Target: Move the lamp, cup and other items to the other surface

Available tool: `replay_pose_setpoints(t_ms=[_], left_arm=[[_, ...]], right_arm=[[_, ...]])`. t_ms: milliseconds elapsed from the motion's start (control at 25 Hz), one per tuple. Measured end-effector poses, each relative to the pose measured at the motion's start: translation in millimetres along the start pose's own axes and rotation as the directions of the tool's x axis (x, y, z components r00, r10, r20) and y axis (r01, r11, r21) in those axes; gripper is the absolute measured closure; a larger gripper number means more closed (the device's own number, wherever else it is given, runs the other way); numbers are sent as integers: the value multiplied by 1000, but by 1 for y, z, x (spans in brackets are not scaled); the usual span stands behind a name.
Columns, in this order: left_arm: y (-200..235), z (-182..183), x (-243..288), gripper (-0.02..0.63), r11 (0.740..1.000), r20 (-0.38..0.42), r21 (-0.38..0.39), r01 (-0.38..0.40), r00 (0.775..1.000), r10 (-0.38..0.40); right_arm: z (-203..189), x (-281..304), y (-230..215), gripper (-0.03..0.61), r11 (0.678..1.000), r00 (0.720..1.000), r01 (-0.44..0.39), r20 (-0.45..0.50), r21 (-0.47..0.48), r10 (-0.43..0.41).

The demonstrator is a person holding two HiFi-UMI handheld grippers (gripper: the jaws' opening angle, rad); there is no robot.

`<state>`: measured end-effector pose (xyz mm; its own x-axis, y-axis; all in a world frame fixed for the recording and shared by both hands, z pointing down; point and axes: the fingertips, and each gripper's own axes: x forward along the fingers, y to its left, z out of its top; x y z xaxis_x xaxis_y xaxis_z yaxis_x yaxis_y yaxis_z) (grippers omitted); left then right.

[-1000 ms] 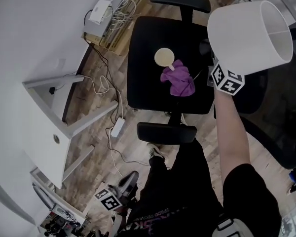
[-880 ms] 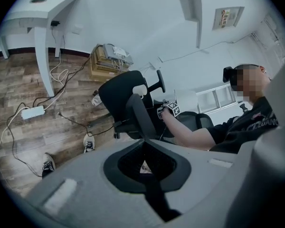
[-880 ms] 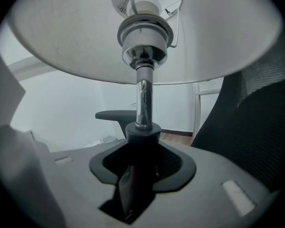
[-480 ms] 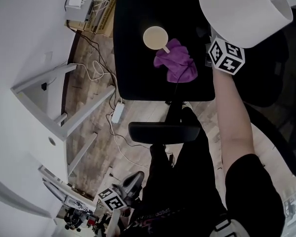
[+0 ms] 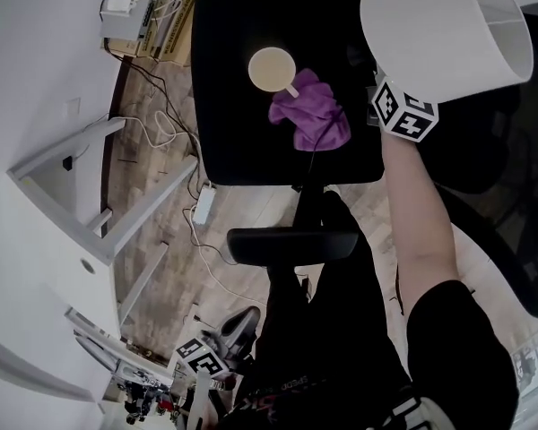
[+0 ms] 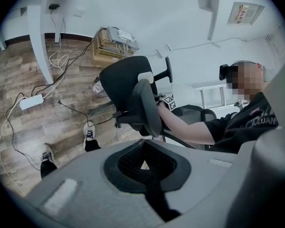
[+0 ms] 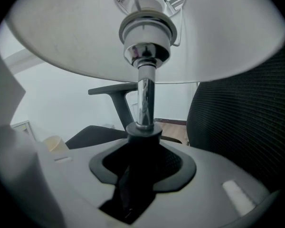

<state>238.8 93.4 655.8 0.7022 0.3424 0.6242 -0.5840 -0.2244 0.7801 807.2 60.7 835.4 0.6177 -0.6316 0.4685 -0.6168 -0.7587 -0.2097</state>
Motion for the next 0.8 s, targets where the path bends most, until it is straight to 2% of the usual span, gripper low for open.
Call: replay_pose_setpoints(t_ms=[320,440,800], left_arm=[[5,6,-3,618,999,31,-33,16,999,-15],[6,6,-5,618,999,43,-36,22,999,-21],[3,6,1,618,998,63,-37,50,997,-47]], right_arm=[[-4,0,-5,415,999,999,28,-21,-31,-28],[-13,-5,-8,390,997,997,48,-52,-55,-51],[-38,-26,-8,379,995,987,42,-148,-96,-55]])
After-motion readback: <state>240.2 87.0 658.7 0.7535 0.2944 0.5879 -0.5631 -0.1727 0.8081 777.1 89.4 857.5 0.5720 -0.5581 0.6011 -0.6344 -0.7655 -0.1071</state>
